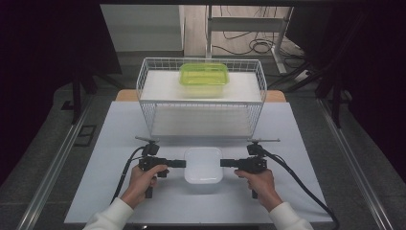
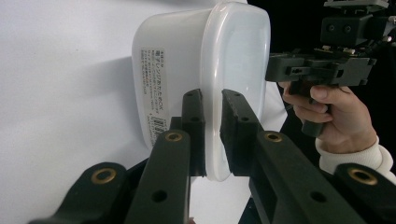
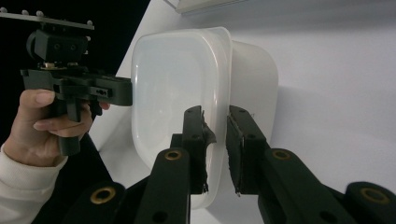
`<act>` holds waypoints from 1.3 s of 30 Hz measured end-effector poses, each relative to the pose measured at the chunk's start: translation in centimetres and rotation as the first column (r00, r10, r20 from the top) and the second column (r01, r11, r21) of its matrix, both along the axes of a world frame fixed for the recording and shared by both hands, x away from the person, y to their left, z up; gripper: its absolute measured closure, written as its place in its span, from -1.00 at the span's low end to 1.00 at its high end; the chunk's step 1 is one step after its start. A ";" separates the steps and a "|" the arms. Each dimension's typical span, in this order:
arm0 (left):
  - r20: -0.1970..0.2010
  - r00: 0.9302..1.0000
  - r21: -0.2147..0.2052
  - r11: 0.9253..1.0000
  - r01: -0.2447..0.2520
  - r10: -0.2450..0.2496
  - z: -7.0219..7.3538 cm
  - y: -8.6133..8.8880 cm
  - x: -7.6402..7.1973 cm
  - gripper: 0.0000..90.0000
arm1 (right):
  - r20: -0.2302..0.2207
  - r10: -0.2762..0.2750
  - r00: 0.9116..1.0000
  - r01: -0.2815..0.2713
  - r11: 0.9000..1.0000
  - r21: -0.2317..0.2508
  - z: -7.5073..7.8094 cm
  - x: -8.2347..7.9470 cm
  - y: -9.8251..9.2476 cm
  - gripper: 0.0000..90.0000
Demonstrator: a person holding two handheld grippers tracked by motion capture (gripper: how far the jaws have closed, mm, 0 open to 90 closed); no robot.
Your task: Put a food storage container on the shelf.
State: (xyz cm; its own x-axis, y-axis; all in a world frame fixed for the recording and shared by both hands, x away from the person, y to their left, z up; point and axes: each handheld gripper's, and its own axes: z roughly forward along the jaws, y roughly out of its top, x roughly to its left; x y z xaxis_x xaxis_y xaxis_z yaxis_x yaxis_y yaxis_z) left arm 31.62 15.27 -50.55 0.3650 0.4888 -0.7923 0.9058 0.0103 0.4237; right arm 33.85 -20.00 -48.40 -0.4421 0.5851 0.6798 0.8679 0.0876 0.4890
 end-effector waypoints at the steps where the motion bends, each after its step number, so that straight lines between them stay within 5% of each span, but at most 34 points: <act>1: 0.003 1.000 0.002 1.000 0.001 -0.001 0.0 0.0 0.0 0.78 | 0.000 0.000 1.000 0.000 1.000 0.005 0.0 0.0 0.0 0.73; 15: 0.041 0.999 0.014 1.000 -0.005 0.005 0.7 -0.1 -0.3 0.78 | 0.031 0.002 1.000 -0.003 1.000 0.011 0.3 -0.2 -0.1 0.75; 39: 0.129 0.992 0.039 0.999 -0.016 0.010 3.2 -0.1 -0.4 0.77 | 0.163 0.031 0.986 -0.033 0.999 0.011 2.9 -0.5 0.0 0.75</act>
